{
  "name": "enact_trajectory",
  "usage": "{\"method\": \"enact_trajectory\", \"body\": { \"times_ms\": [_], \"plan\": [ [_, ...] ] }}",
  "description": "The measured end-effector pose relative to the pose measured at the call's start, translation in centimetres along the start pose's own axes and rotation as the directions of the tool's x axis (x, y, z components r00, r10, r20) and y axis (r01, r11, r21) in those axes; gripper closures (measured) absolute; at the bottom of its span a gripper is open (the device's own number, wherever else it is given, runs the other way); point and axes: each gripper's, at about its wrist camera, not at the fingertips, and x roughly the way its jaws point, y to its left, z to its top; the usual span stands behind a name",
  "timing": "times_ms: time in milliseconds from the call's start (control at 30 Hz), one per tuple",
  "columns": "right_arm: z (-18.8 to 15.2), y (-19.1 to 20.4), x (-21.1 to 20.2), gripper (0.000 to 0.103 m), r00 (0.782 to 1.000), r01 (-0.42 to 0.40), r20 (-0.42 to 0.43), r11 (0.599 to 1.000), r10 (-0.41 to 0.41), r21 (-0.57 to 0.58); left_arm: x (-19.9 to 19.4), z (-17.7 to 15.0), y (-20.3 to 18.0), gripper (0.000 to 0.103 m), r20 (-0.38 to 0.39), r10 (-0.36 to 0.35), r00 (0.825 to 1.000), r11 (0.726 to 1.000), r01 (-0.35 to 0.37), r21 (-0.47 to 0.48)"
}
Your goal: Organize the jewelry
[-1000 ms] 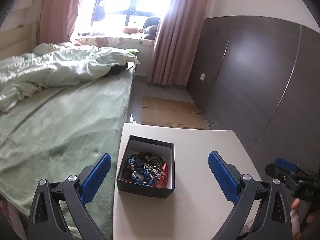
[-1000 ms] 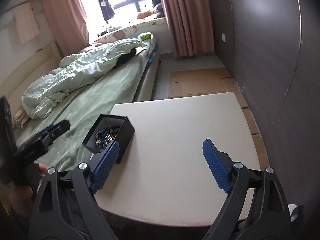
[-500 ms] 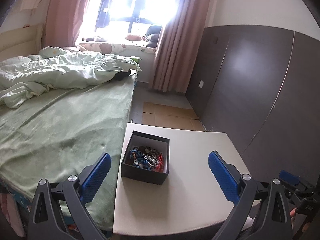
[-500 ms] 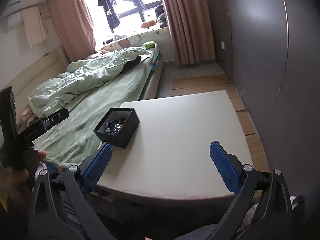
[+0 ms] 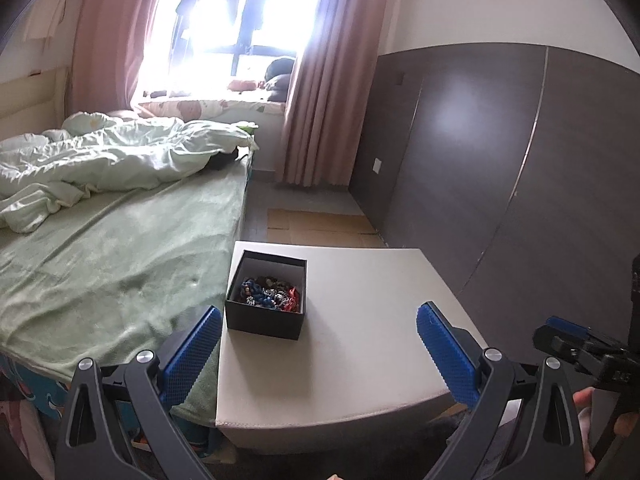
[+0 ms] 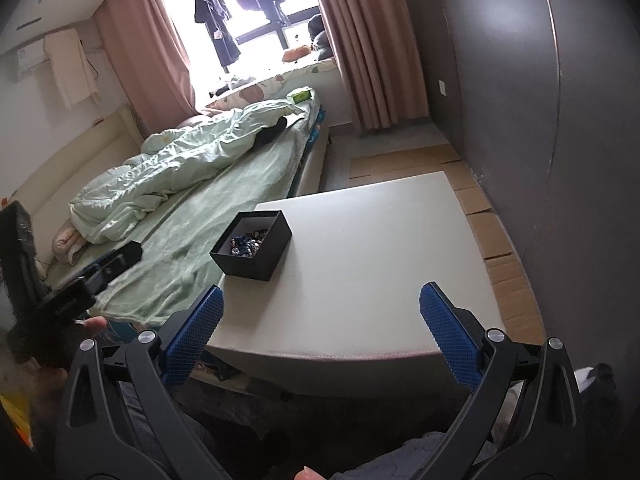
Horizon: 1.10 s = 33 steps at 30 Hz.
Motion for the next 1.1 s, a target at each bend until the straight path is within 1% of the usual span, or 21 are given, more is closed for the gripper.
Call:
{"method": "enact_trajectory", "body": {
  "times_ms": [100,267,433,733,1100],
  "plan": [
    [-0.1,0.5,-0.5,0.005,1.000,0.013,0.002,1.000,-0.013,-0.021,-0.9,-0.2,-0.5,0.008,0.012,-0.016,1.000,1.000,0.016,0.014],
    [-0.1,0.6,-0.7,0.005,0.999,0.045,0.003,0.998,-0.045,-0.048,-1.1,-0.4,-1.2,0.008,0.017,-0.022,1.000,0.999,0.021,0.048],
    [-0.2,0.9,-0.5,0.005,0.997,0.071,0.001,0.994,-0.072,-0.077,-0.9,-0.5,-1.4,0.008,0.018,-0.005,1.000,0.999,0.004,0.049],
    [-0.3,2.3,0.6,0.005,0.993,0.120,-0.005,0.981,-0.122,-0.152,-0.8,-0.6,-1.5,0.008,0.030,0.005,1.000,0.998,-0.007,0.062],
    [-0.4,1.7,0.7,0.005,0.991,0.129,-0.006,0.983,-0.131,-0.132,-0.9,-0.5,-1.6,0.008,0.034,0.012,0.999,0.997,-0.015,0.070]
  ]
}}
